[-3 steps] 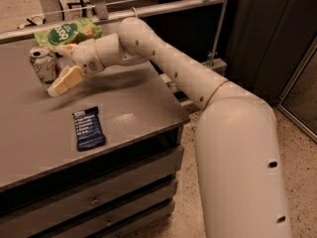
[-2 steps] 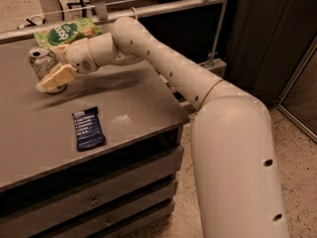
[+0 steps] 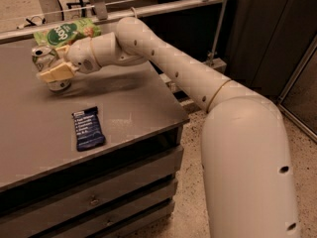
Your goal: Knock 7up can over
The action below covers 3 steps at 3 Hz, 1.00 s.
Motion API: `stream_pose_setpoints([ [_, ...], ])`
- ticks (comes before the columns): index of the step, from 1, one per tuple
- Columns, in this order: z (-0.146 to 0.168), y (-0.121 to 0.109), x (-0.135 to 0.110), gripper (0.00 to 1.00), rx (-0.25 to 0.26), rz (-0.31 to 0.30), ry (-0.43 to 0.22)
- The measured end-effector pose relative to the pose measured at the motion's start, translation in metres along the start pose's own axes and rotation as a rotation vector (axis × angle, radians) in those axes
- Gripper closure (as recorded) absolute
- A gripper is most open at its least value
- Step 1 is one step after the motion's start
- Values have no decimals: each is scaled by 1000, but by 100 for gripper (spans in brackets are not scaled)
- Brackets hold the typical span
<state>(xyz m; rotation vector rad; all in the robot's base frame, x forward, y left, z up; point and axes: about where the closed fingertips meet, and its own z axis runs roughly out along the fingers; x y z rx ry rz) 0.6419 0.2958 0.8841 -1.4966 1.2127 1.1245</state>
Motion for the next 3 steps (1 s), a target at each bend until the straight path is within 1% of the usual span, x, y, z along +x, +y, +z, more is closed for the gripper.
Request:
stream_pose_setpoints([
  [1, -19, -1, -4, 88, 26, -1, 34],
  [2, -35, -11, -12, 100, 24, -15, 111],
  [3, -54, -33, -22, 100, 10, -32, 248],
])
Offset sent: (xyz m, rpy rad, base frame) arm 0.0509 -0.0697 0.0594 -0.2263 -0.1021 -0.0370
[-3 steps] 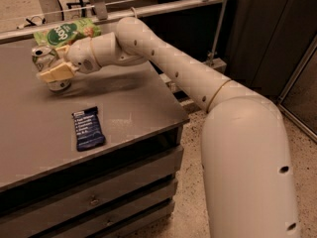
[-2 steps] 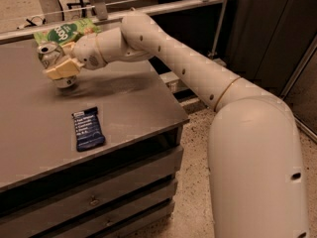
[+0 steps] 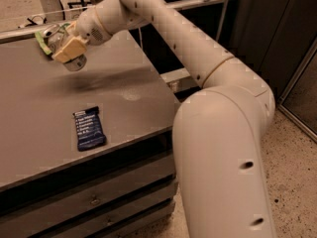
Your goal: Knock 7up can over
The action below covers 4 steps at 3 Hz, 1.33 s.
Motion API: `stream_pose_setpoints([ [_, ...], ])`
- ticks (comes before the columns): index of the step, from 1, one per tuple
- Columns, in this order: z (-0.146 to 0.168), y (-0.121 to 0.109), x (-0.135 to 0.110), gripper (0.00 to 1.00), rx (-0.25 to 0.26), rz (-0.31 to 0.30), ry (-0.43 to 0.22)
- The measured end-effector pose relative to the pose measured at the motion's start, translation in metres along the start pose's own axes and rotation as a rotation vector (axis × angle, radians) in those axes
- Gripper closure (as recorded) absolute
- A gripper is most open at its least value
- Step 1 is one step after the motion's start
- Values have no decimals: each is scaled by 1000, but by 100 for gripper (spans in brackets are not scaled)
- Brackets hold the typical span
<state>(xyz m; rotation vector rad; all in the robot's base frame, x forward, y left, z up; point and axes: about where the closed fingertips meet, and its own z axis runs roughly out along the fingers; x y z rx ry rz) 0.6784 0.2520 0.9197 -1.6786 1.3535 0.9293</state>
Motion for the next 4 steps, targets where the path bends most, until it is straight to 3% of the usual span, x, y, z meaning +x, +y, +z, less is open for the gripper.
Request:
stream_pose_setpoints([
  [1, -19, -18, 4, 100, -9, -6, 169],
  [2, -37, -16, 20, 100, -38, -29, 367],
  [3, -52, -4, 47, 100, -104, -64, 579],
  [4, -67, -2, 68, 100, -130, -93, 703],
])
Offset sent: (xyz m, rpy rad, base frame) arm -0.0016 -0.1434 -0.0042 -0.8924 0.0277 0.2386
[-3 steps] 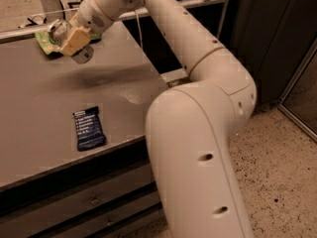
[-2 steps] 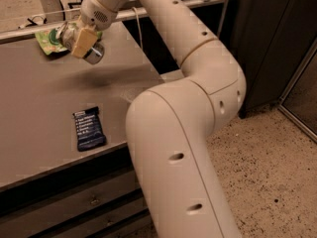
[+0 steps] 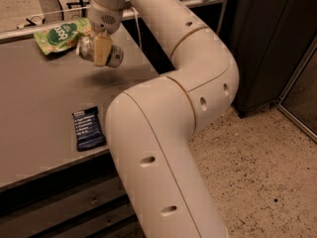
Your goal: Knock 7up can over
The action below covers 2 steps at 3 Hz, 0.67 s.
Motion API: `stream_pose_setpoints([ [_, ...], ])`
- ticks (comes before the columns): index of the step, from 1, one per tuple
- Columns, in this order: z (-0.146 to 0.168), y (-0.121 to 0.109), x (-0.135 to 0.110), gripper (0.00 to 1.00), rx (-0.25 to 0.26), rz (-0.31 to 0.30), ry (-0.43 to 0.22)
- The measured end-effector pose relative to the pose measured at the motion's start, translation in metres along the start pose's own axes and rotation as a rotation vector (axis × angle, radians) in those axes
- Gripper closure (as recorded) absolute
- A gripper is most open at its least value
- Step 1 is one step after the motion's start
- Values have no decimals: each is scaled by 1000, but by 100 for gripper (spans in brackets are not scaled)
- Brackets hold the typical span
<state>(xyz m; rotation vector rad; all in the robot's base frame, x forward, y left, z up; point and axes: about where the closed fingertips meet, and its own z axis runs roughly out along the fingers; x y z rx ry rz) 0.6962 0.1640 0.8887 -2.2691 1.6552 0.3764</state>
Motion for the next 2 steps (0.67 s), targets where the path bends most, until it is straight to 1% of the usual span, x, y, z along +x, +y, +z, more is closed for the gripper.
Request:
stream_pose_setpoints([
  [1, 0, 6, 27, 100, -19, -15, 96],
  [2, 0, 19, 50, 84, -53, -13, 150],
])
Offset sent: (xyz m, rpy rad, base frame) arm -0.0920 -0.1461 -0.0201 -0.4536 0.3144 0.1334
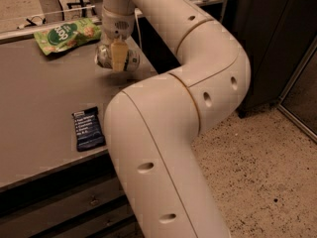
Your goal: Knock 7up can over
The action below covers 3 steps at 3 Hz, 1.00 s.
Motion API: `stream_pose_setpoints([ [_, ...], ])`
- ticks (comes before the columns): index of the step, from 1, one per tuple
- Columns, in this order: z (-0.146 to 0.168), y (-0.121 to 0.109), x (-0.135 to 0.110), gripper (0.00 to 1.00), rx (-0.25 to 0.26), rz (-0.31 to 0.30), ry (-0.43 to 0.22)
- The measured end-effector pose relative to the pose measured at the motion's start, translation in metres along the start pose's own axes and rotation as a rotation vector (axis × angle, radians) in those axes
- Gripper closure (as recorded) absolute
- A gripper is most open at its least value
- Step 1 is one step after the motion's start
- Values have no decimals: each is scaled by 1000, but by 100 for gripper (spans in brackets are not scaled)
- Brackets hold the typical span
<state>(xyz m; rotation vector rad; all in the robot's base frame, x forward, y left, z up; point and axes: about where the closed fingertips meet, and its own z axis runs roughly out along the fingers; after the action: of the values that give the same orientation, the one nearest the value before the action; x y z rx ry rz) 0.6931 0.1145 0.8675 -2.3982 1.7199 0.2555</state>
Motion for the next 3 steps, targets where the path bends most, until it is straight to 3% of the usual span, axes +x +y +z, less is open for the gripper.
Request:
stream_pose_setpoints([
  [3, 6, 56, 37, 14, -114, 34, 15],
])
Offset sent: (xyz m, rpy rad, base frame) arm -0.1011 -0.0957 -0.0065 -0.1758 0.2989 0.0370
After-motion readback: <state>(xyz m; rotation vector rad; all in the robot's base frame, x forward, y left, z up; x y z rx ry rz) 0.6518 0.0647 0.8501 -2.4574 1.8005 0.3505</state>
